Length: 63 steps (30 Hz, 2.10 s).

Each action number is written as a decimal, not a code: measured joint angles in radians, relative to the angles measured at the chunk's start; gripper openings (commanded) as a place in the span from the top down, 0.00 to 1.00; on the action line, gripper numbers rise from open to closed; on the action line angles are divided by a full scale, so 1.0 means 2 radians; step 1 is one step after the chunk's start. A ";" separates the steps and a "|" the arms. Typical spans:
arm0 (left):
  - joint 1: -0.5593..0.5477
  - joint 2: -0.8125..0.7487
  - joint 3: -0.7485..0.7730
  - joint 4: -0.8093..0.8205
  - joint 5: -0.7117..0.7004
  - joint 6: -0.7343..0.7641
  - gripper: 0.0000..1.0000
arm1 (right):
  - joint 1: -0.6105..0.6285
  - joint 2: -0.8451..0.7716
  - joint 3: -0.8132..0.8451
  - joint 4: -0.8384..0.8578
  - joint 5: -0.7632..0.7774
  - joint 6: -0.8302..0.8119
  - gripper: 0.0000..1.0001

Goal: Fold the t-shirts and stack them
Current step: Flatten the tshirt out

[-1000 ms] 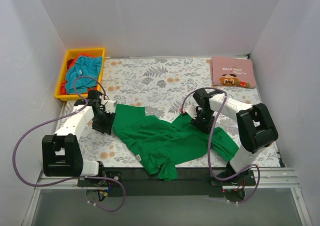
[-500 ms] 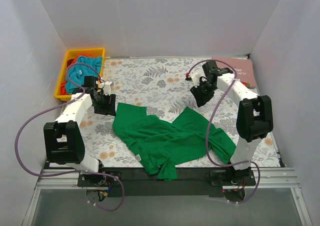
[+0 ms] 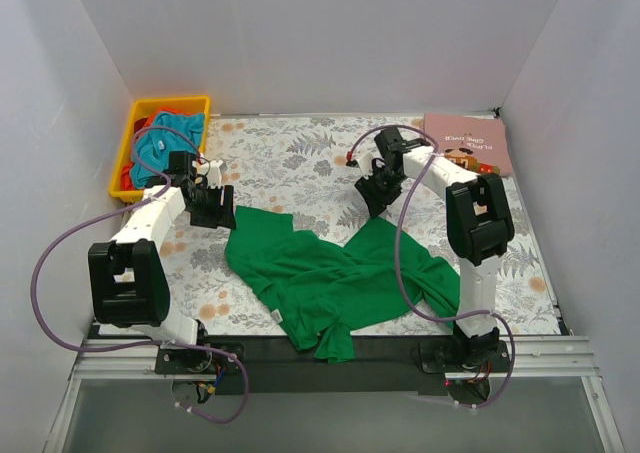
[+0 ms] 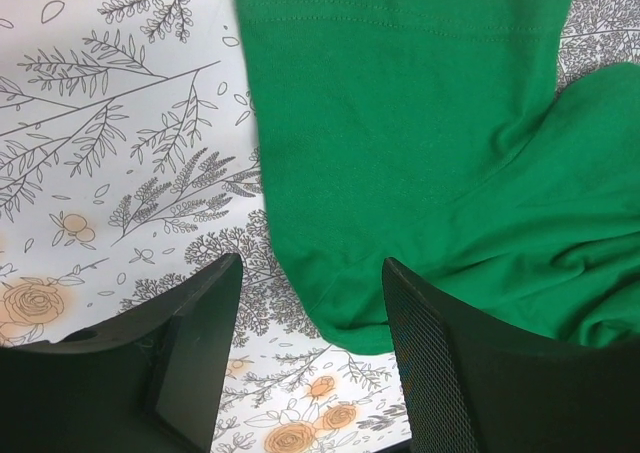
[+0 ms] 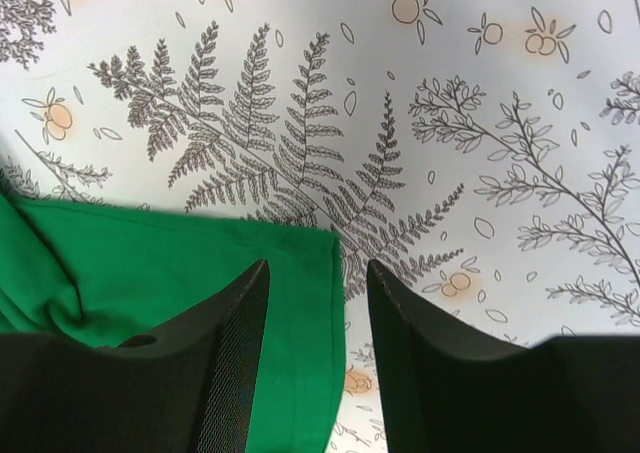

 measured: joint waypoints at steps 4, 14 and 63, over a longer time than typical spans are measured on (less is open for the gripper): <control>0.000 0.002 0.000 0.006 0.000 -0.002 0.42 | 0.011 0.014 -0.003 0.013 0.007 0.003 0.49; 0.000 0.028 0.000 0.027 0.000 -0.008 0.37 | 0.031 0.014 -0.016 0.042 0.038 0.005 0.71; -0.055 0.099 0.147 0.147 -0.052 -0.047 1.00 | -0.070 -0.126 -0.004 0.010 0.063 -0.017 0.99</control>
